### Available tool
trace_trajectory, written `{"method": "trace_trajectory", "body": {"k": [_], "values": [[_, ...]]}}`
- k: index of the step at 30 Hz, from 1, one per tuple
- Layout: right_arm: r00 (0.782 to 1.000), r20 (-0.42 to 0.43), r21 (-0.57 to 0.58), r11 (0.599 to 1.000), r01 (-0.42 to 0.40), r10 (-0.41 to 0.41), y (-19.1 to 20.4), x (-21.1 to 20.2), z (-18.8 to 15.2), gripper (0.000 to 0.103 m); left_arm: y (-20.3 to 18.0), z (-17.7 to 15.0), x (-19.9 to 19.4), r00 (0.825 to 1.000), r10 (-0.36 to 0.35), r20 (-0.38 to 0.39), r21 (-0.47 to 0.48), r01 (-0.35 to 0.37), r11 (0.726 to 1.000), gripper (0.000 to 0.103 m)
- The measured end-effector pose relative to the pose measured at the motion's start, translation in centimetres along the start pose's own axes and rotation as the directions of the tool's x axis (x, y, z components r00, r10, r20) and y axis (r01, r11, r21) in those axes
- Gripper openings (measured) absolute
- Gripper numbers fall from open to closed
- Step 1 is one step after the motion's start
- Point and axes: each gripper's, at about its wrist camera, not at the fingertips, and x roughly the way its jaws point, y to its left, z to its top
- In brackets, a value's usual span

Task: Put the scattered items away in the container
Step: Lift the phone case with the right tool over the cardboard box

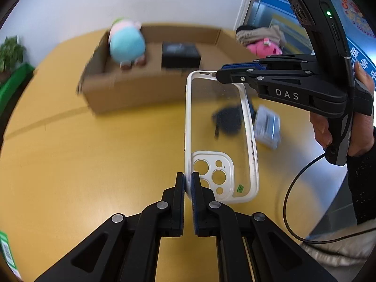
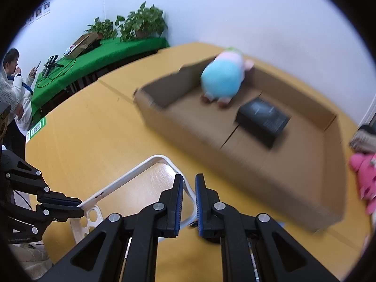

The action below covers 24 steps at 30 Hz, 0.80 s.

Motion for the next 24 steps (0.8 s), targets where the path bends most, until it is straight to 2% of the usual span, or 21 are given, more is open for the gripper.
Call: {"method": "trace_trajectory", "body": {"k": [5,12,19,24], "values": [[0.996,0.049,-0.066,0.994,0.082,-0.079,-3.7,-2.6,3.1,0.009,-1.3,5.8,0.3,0.998,-0.005,0.055,0.027,0.003,1.0,0.004],[0.988,0.07,-0.17,0.974,0.149,-0.139,-10.5,-4.2,7.8,0.009,-3.6,14.8,2.9,0.994,-0.029,0.104,0.047,0.024,0.999,0.004],[0.988,-0.003,-0.195,0.969,0.149,-0.153,-18.1,-1.2,11.6,0.009,-4.3,22.4,7.0,0.994,-0.055,0.097,0.02,0.053,0.998,0.004],[0.987,-0.035,-0.215,0.966,0.145,-0.156,-21.9,2.0,13.3,0.009,-4.1,26.1,10.4,0.996,-0.047,0.072,-0.012,0.048,0.999,0.004]]}}
